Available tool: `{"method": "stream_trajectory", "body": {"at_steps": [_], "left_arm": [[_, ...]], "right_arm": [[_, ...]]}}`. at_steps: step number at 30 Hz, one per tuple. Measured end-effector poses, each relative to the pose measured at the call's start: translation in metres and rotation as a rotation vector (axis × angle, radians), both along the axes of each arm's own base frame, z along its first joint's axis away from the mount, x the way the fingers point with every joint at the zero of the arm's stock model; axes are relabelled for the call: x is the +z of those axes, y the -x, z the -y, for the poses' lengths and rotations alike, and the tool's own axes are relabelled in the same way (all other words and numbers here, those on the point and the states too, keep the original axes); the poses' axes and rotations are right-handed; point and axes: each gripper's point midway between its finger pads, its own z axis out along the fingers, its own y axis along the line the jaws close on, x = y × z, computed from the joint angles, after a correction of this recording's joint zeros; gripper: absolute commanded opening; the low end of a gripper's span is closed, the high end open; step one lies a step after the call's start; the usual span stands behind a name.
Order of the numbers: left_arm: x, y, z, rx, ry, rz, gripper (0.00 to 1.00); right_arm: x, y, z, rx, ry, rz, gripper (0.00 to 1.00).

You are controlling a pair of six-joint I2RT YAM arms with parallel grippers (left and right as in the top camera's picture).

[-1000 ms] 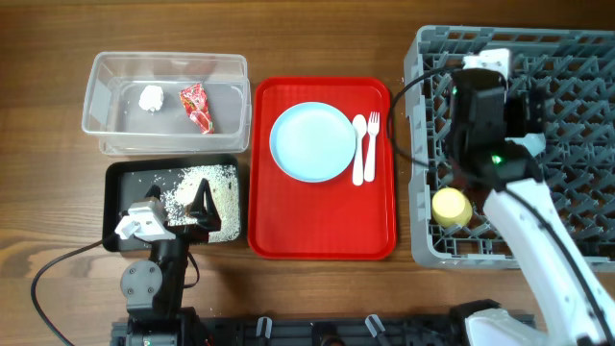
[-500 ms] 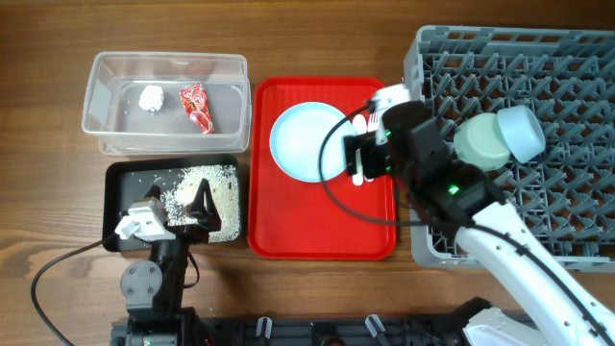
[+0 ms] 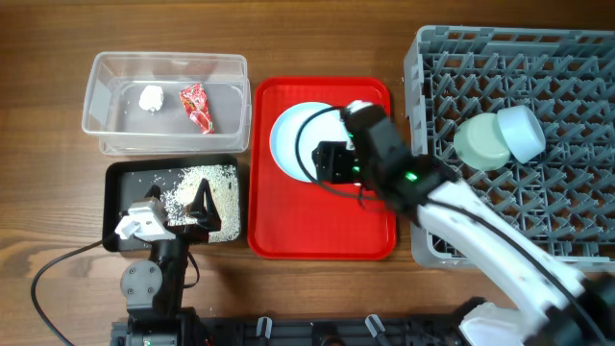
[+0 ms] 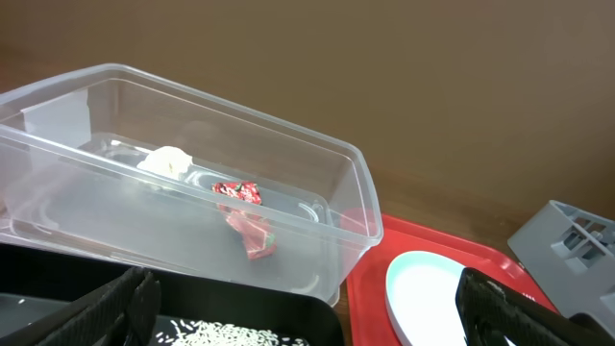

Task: Sort waste into correct bins and load items into the dishwasher rack
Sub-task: 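Grasp the light-blue plate edge with the right gripper and lift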

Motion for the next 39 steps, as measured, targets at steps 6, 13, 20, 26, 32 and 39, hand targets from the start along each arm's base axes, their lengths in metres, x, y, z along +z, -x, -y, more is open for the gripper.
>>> {"method": "stream_trajectory", "body": {"at_steps": [6,13,20,26,32,39], "left_arm": [[0.0,0.0,0.0,0.0,0.0,0.0,1.0],[0.0,0.0,0.0,0.0,0.0,0.0,1.0],[0.0,0.0,0.0,0.0,0.0,0.0,1.0],[0.0,0.0,0.0,0.0,0.0,0.0,1.0],[0.0,0.0,0.0,0.0,0.0,0.0,1.0],[0.0,0.0,0.0,0.0,0.0,0.0,1.0]], "right_arm": [[-0.057,0.006,-0.004,-0.205,-0.036,-0.253,0.77],[-0.084,0.004,-0.001,-0.371,-0.05,-0.352,0.77],[-0.109,-0.002,-0.003,-0.497,-0.077,-0.41,0.52],[-0.12,-0.001,-0.005,-0.537,-0.078,-0.45,0.1],[-0.122,0.001,-0.005,-0.542,-0.08,-0.468,0.04],[-0.116,0.006,0.006,-0.545,-0.033,-0.454,0.04]]}}
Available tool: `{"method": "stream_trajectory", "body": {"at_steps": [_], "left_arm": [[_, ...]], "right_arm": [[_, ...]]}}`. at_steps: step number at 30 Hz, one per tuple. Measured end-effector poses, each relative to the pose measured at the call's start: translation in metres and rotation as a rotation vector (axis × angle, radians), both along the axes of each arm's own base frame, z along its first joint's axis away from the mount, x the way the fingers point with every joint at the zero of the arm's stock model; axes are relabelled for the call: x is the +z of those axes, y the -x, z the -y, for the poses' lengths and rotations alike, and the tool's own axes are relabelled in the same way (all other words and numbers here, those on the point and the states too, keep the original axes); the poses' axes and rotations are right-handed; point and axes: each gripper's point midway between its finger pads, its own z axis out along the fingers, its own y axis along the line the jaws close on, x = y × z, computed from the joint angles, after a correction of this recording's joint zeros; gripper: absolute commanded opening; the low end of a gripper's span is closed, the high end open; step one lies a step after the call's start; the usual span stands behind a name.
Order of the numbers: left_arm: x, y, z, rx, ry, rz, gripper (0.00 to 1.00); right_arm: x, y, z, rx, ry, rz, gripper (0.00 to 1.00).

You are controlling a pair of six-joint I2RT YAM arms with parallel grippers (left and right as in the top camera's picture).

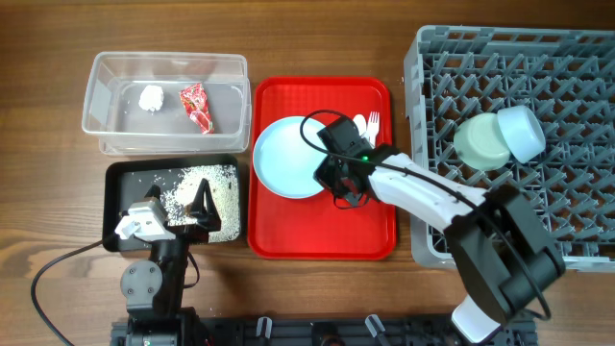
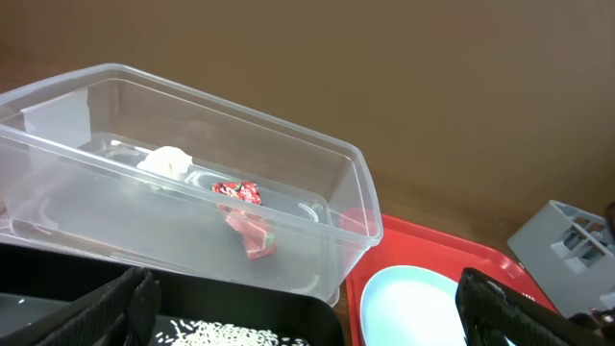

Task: Sort waste into correct bins and load items into the dishwasher rack
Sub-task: 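Grasp the light-blue plate edge with the right gripper and lift, then stand the light-blue plate upright in the rack's back slots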

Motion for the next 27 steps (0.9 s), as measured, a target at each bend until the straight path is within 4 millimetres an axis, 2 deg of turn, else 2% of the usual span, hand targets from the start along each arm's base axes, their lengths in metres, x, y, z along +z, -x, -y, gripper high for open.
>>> {"method": "stream_trajectory", "body": {"at_steps": [2,5,8,10,13,17,20,27], "left_arm": [[0.0,0.0,0.0,0.0,0.0,0.0,1.0],[0.0,0.0,0.0,0.0,0.0,0.0,1.0],[0.0,0.0,0.0,0.0,0.0,0.0,1.0],[0.0,0.0,0.0,0.0,0.0,0.0,1.0],[0.0,0.0,0.0,0.0,0.0,0.0,1.0],[0.0,0.0,0.0,0.0,0.0,0.0,1.0],[0.0,0.0,0.0,0.0,0.0,0.0,1.0],[0.0,0.0,0.0,0.0,0.0,0.0,1.0]], "right_arm": [[0.011,-0.003,0.007,0.015,0.033,0.044,0.04],[0.038,-0.015,0.015,0.058,0.075,0.165,0.04],[0.081,-0.025,0.03,0.107,0.145,0.32,0.04],[0.108,-0.027,0.048,0.119,0.219,0.404,0.04],[0.145,-0.026,0.08,0.106,0.36,0.517,0.04],[0.205,-0.028,0.134,0.076,0.652,0.693,0.04],[0.24,-0.028,0.171,0.03,0.863,0.759,0.04],[0.285,-0.037,0.247,-0.144,1.15,0.753,0.04]]}}
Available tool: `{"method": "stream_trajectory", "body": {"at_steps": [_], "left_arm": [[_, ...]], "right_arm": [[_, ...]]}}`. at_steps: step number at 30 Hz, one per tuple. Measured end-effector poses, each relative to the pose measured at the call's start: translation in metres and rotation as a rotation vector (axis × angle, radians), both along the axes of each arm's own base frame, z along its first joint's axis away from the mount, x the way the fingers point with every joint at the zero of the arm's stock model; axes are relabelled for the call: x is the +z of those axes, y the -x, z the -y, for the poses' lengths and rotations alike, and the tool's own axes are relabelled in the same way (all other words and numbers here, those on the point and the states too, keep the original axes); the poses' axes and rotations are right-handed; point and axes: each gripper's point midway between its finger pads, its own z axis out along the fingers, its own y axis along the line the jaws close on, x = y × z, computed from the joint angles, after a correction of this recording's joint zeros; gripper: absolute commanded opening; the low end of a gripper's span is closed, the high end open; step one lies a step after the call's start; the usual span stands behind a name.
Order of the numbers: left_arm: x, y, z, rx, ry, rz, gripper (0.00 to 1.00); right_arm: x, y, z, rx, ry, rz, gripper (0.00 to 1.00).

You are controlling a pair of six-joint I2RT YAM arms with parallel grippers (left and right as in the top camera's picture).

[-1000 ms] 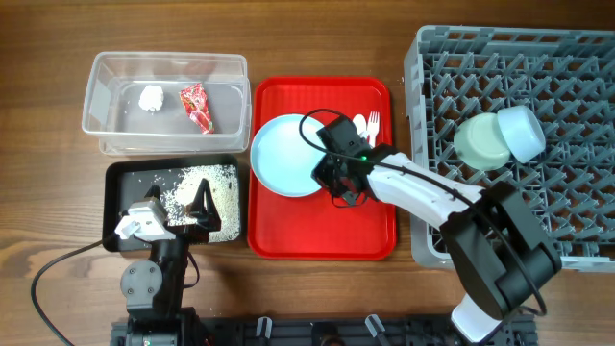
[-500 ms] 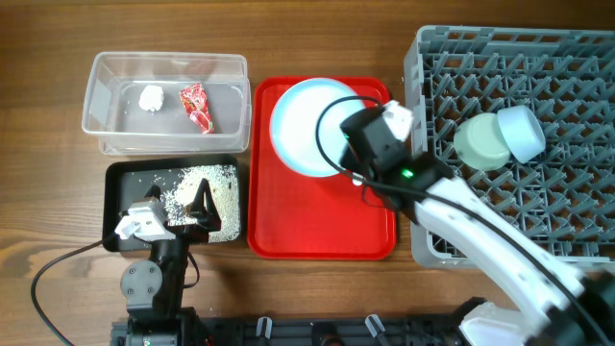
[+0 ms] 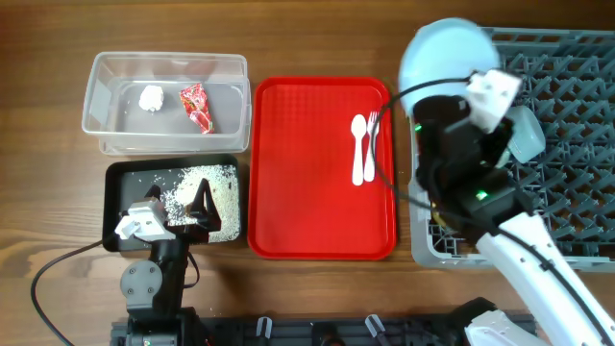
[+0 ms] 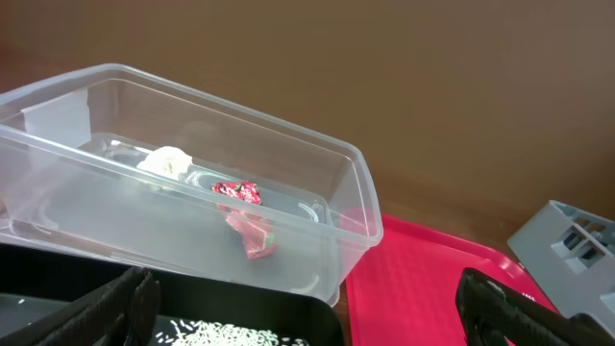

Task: Sort waste into correct bins and load items into the dishwasher rack
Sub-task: 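Stand the light-blue plate upright in the rack's back slots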

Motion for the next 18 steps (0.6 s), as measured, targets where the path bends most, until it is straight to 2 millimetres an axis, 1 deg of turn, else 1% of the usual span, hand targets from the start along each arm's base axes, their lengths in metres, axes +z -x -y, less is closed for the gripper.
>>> {"method": "stream_trajectory", "body": {"at_steps": [3,4,6,7,10,13,14,15,18], "left_arm": [[0.0,0.0,0.0,0.0,0.0,0.0,1.0],[0.0,0.0,0.0,0.0,0.0,0.0,1.0],[0.0,0.0,0.0,0.0,0.0,0.0,1.0],[0.0,0.0,0.0,0.0,0.0,0.0,1.0],[0.0,0.0,0.0,0.0,0.0,0.0,1.0],[0.0,0.0,0.0,0.0,0.0,0.0,1.0],[0.0,0.0,0.0,0.0,0.0,0.0,1.0],[0.0,0.0,0.0,0.0,0.0,0.0,1.0],[0.0,0.0,0.0,0.0,0.0,0.0,1.0]], "right_arm": [[0.023,-0.006,0.032,-0.095,0.051,0.06,0.04],[0.029,-0.007,0.04,-0.115,0.074,0.069,0.04],[0.037,-0.013,0.054,-0.154,0.139,0.058,0.04],[0.037,-0.018,0.058,-0.164,0.176,0.033,0.04],[0.02,-0.033,0.063,-0.162,0.281,-0.097,0.04],[-0.012,-0.054,0.06,-0.149,0.378,-0.246,0.04],[-0.018,-0.057,0.06,-0.148,0.392,-0.27,0.04],[-0.039,-0.067,0.058,-0.138,0.437,-0.348,0.04],[-0.054,-0.076,0.057,-0.137,0.468,-0.391,0.04]]}}
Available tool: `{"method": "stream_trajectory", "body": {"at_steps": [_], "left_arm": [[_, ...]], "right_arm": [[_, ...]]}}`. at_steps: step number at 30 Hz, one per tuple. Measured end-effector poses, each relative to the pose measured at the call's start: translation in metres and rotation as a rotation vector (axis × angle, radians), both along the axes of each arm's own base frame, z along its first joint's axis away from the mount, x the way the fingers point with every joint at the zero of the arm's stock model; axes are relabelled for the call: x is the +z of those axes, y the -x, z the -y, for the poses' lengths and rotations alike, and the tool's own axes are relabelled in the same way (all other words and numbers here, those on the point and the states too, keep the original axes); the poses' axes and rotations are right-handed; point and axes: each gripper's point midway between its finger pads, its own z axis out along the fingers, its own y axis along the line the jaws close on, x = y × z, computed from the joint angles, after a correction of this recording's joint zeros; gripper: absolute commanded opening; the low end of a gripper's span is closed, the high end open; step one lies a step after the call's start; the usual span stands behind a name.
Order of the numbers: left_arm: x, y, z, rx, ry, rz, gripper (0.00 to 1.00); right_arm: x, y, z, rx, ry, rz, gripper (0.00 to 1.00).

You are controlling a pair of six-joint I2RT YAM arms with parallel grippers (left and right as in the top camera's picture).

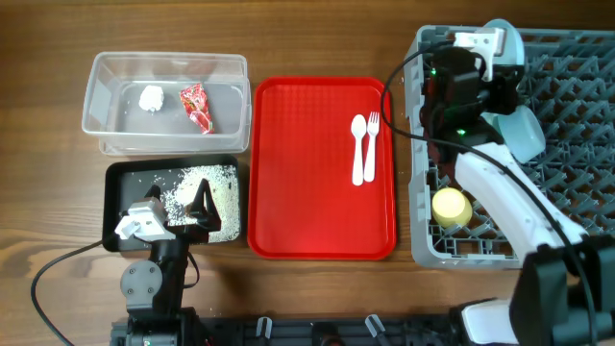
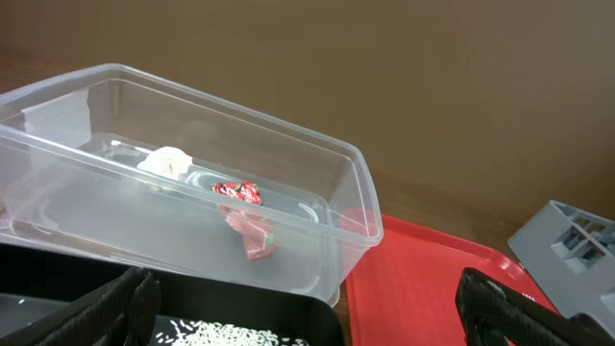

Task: Sort waste into correct bins and load items into the dishwasher rack
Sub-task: 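Stand the light-blue plate upright in the rack's back slots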

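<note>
My right gripper point(image 1: 492, 60) is over the far left corner of the grey dishwasher rack point(image 1: 577, 192), shut on the pale blue plate point(image 1: 509, 34), which stands on edge there. A pale blue bowl point(image 1: 526, 135) lies in the rack beside it, and a yellow cup point(image 1: 449, 206) sits lower down. A white fork and spoon point(image 1: 362, 146) lie on the red tray point(image 1: 307, 211). My left gripper point(image 2: 312, 322) rests open over the black tray of rice point(image 1: 207, 187), its fingers point(image 2: 115, 306) wide apart.
The clear plastic bin point(image 1: 106, 72) at the far left holds a white crumpled wad point(image 1: 151, 97) and a red wrapper point(image 1: 197, 106). The right arm's cable point(image 1: 394, 86) loops over the tray's right edge.
The right gripper has gone from above the rack's left edge, plate face-up, down to the rack's far left corner, where the plate now stands on edge. A yellow cup shows. The left arm is unmoved.
The right gripper was first over the plate on the red tray. Then it was at the plate's right rim, with the plate shifted left and the fork and spoon uncovered. Later it held the plate above the rack, and now on edge in the rack.
</note>
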Motion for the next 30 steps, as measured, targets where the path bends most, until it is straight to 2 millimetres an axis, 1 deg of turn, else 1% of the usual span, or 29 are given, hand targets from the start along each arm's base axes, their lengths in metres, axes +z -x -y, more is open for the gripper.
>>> {"method": "stream_trajectory", "body": {"at_steps": [3,4,5,6,7,8,10,17,19,21,23,25,26,27,28,29,30], "left_arm": [[0.0,0.0,0.0,0.0,0.0,0.0,1.0],[0.0,0.0,0.0,0.0,0.0,0.0,1.0],[0.0,0.0,0.0,0.0,0.0,0.0,1.0],[0.0,0.0,0.0,0.0,0.0,0.0,1.0],[0.0,0.0,0.0,0.0,0.0,0.0,1.0],[0.0,0.0,0.0,0.0,0.0,0.0,1.0],[0.0,0.0,0.0,0.0,0.0,0.0,1.0],[0.0,0.0,0.0,0.0,0.0,0.0,1.0],[0.0,0.0,0.0,0.0,0.0,0.0,1.0],[0.0,0.0,0.0,0.0,0.0,0.0,1.0],[0.0,0.0,0.0,0.0,0.0,0.0,1.0],[0.0,0.0,0.0,0.0,0.0,0.0,1.0],[0.0,0.0,0.0,0.0,0.0,0.0,1.0],[0.0,0.0,0.0,0.0,0.0,0.0,1.0],[0.0,0.0,0.0,0.0,0.0,0.0,1.0],[0.0,0.0,0.0,0.0,0.0,0.0,1.0],[0.0,0.0,0.0,0.0,0.0,0.001,1.0]], "right_arm": [[-0.003,-0.004,-0.001,0.001,0.011,-0.01,0.04],[-0.004,-0.004,-0.001,0.002,0.014,-0.015,0.07],[-0.003,-0.004,-0.001,0.002,0.015,-0.013,0.18],[-0.003,-0.004,-0.001,0.002,0.016,-0.014,0.44],[-0.003,-0.004,-0.001,0.004,0.019,-0.019,0.76],[-0.003,-0.004,-0.001,0.006,0.017,-0.017,0.85],[-0.003,-0.004,-0.001,0.007,0.018,-0.018,0.9],[0.002,-0.005,-0.001,0.009,0.018,0.0,0.96],[0.01,-0.003,-0.003,0.015,0.013,0.019,0.97],[0.027,0.003,-0.008,0.03,0.002,0.064,0.98],[0.048,0.011,-0.017,0.067,-0.012,0.11,0.98],[0.062,0.021,-0.031,0.124,-0.023,0.116,0.98],[0.065,0.024,-0.038,0.158,-0.029,0.108,0.98],[0.066,0.027,-0.047,0.195,-0.037,0.09,0.98],[0.061,0.031,-0.06,0.251,-0.051,0.049,0.98],[0.054,0.034,-0.072,0.307,-0.069,0.01,0.98],[0.043,0.036,-0.086,0.369,-0.102,-0.036,0.97]]}}
